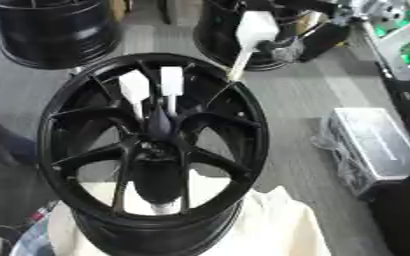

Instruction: Pull the pin out of the wheel hub.

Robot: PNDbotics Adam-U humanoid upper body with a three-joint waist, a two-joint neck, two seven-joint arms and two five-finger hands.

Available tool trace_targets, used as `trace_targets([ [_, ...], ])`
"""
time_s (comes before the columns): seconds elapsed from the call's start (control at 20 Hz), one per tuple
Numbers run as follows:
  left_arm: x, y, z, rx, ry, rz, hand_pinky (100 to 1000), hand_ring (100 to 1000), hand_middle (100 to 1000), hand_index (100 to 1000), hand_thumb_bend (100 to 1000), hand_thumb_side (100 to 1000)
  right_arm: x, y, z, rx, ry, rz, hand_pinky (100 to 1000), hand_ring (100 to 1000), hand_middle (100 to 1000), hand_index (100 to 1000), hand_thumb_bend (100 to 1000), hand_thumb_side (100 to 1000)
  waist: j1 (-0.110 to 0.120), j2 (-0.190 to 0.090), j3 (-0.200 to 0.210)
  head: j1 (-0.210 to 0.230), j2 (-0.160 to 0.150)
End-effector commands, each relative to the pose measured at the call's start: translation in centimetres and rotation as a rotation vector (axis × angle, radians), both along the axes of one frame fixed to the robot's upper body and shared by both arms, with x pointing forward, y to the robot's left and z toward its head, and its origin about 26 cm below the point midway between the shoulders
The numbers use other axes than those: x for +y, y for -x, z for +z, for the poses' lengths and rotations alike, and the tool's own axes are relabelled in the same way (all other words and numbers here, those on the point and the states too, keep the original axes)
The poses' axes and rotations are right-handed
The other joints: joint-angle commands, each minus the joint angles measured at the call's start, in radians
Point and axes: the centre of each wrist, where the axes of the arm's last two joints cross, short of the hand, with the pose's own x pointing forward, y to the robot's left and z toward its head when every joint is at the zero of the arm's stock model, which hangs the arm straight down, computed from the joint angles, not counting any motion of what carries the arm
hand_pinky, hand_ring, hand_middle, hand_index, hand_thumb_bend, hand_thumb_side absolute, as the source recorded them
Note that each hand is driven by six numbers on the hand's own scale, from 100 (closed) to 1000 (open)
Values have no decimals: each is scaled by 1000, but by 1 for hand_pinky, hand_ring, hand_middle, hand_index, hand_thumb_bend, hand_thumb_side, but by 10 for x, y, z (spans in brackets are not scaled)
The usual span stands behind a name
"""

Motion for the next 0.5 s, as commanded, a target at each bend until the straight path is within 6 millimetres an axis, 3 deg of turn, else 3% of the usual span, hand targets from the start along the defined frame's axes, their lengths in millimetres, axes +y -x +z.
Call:
trace_targets([
  [0.05,4,1,9,-29,-13,25,592,537,674,756,100,925,-48,7,2,14,-103,-162,679,497,311,530,100,168,6,-4,-12,21,-2],
  [0.1,4,1,10,-29,-12,30,592,537,674,756,100,925,-60,7,-11,49,-145,-216,679,497,311,530,100,168,6,-4,-15,23,-2],
  [0.2,6,2,12,-42,-10,53,592,538,674,756,100,924,-80,8,-44,124,-220,-327,684,518,371,609,100,369,13,10,-41,46,-2],
  [0.3,8,2,14,-54,-8,71,592,538,674,756,100,925,-93,12,-80,203,-289,-431,704,574,421,665,100,427,18,21,-60,62,-2],
  [0.35,8,2,16,-61,-6,78,592,537,674,756,100,924,-99,14,-99,244,-324,-481,717,601,573,796,100,558,22,28,-68,69,-2],
  [0.4,8,2,16,-65,-4,82,592,537,674,757,100,923,-103,18,-119,288,-358,-533,754,683,722,868,100,683,24,30,-71,72,-2],
  [0.5,8,2,17,-70,-1,82,592,537,673,757,100,924,-111,29,-163,383,-420,-643,775,732,803,898,100,791,26,34,-70,72,-2],
])
